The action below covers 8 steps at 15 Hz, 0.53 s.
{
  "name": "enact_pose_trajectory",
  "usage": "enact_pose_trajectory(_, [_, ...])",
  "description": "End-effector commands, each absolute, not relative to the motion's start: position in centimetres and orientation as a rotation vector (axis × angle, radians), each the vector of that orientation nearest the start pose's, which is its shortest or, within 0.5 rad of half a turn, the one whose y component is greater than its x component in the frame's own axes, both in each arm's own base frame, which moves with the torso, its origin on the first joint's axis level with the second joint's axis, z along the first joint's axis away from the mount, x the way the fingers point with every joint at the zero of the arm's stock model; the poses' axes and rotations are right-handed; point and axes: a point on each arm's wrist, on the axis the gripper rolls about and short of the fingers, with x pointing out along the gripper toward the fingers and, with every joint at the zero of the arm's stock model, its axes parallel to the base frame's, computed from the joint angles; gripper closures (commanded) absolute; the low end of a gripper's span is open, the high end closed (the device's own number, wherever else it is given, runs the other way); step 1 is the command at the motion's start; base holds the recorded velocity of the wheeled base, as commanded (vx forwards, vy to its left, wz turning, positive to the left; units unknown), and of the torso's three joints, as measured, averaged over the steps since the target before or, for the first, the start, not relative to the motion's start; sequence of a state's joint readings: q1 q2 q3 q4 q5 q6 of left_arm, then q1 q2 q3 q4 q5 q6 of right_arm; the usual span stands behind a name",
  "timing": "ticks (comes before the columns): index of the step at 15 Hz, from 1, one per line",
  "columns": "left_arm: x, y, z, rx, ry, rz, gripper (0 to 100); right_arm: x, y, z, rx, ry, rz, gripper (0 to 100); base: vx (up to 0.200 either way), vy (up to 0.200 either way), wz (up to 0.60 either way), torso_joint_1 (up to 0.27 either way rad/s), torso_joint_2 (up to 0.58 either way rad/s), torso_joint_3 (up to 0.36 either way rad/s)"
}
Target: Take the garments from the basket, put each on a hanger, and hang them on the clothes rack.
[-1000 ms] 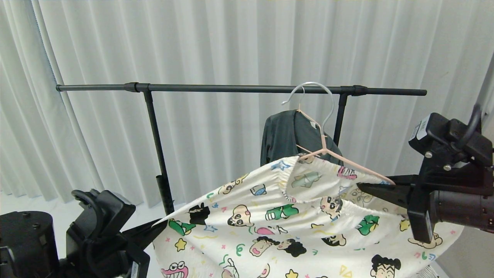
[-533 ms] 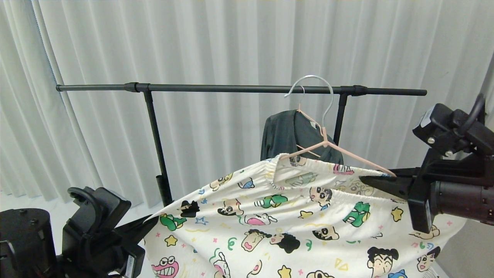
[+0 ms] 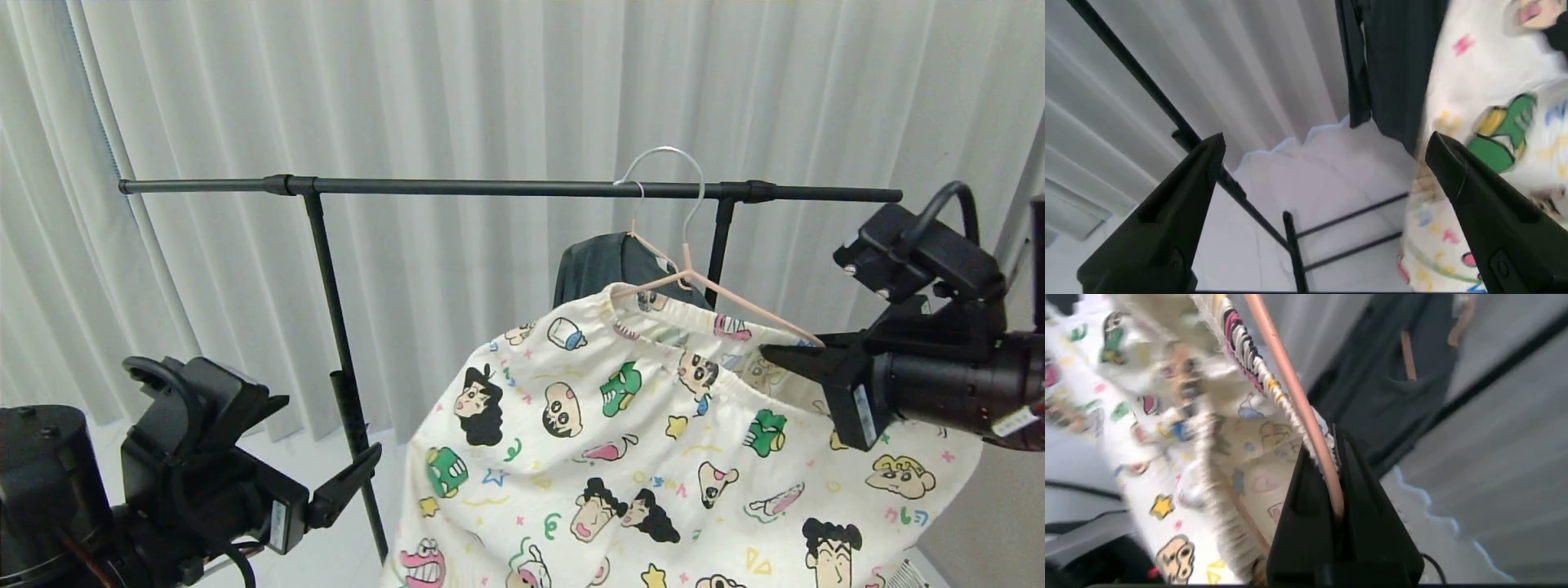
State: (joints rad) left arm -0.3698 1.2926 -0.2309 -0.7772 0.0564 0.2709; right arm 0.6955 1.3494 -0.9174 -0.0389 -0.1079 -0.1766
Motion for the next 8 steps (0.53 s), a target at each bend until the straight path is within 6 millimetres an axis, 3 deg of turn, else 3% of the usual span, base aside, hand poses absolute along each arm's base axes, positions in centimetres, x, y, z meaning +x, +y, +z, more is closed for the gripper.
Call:
enact_pose_trajectory(1, [16.3, -5.6, 15.2, 0.327, 0.212, -0.283, 0, 20.5, 16.1, 24.1, -0.338, 0.37, 0.508, 100, 0.0, 0.0, 0.0, 0.0, 0.0, 0.0])
enact_pose_trajectory(4, [16.3, -5.4, 15.4, 0.332, 0.208, -0.24, 0, 23.6, 17.3, 24.1, -0.35, 0.373, 0.378, 100, 0.0, 0.0, 0.0, 0.0, 0.0, 0.0])
enact_pose_trajectory(8, [16.4, -5.5, 15.8, 0.322, 0.17, -0.234, 0, 25.9, 18.5, 24.0, -0.361, 0.364, 0.277, 100, 0.0, 0.0, 0.0, 0.0, 0.0, 0.0])
